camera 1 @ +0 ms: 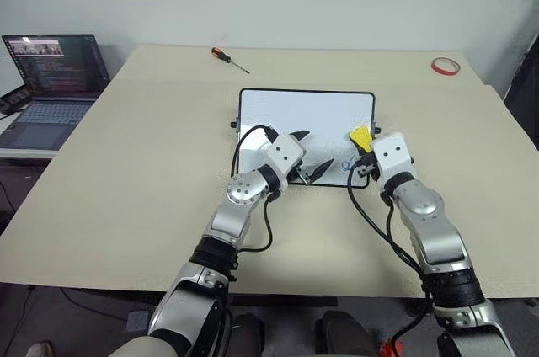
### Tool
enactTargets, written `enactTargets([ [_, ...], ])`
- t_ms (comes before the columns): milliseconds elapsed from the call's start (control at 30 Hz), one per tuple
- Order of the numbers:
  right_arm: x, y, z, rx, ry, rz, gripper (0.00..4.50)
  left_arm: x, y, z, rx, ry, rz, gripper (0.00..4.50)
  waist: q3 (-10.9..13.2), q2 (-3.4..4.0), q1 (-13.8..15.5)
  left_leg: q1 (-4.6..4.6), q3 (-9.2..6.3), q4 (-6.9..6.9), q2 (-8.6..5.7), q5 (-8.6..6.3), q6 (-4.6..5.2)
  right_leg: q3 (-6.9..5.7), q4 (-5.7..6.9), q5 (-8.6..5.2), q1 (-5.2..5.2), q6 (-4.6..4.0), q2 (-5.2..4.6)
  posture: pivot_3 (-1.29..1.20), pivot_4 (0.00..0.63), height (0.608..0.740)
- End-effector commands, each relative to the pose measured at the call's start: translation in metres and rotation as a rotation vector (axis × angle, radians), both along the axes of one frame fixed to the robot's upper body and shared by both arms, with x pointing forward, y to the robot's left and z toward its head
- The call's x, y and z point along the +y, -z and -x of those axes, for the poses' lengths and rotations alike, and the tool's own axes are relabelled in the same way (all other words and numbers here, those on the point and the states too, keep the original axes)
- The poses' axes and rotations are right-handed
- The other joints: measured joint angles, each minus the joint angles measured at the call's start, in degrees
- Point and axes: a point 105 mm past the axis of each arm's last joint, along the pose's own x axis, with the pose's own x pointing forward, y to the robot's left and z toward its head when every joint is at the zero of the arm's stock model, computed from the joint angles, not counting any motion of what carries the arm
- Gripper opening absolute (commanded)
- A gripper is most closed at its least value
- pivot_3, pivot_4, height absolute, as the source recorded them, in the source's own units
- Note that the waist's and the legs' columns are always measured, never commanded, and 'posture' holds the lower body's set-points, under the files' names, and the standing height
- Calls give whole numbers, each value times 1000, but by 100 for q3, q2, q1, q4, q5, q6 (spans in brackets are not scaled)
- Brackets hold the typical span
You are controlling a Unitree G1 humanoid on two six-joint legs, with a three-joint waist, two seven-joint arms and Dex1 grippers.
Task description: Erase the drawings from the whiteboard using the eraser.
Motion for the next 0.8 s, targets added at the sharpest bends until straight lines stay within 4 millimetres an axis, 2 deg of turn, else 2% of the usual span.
enactTargets([
  [33, 3, -3, -15, -8, 20, 9, 1176, -5, -11, 3, -41, 24, 15, 4500, 0, 0, -26, 0, 1, 0, 2, 0, 0, 1, 0, 1, -1, -1, 0, 0, 150, 740],
  [167, 6, -8, -21, -22, 16, 5, 1176, -5, -11, 4, -41, 25, 15, 4500, 0, 0, -30, -4, 0, -4, 1, 0, 0, 1, 0, 2, -7, -1, 0, 0, 150, 740],
  [300, 7, -3, -20, -15, 8, 5, 1176, -3, -10, 4, -39, 21, 16, 4500, 0, 0, -32, -7, 2, -4, 0, 0, 1, 6, -2, 2, -10, -2, -1, 0, 150, 740],
  [467, -1, 14, -5, 36, 12, 15, 1176, -2, -9, 5, -36, 18, 14, 4500, 0, 0, -21, -7, 0, -5, 2, 0, 1, 7, -1, 2, -11, -1, -1, 0, 150, 740],
  [600, -8, 30, 16, 88, 12, 18, 1176, 1, -8, 6, -31, 18, 10, 4500, 0, 0, 29, -10, -3, -5, -1, -1, 1, 5, -5, 1, -10, 0, -1, 0, 150, 740],
  [800, -17, 33, 30, 106, 29, 13, 1176, 3, -6, 7, -23, 23, 4, 4500, 0, 0, 62, -11, -3, -7, -3, -1, 1, 4, -6, 1, -13, 0, -1, 0, 150, 740],
])
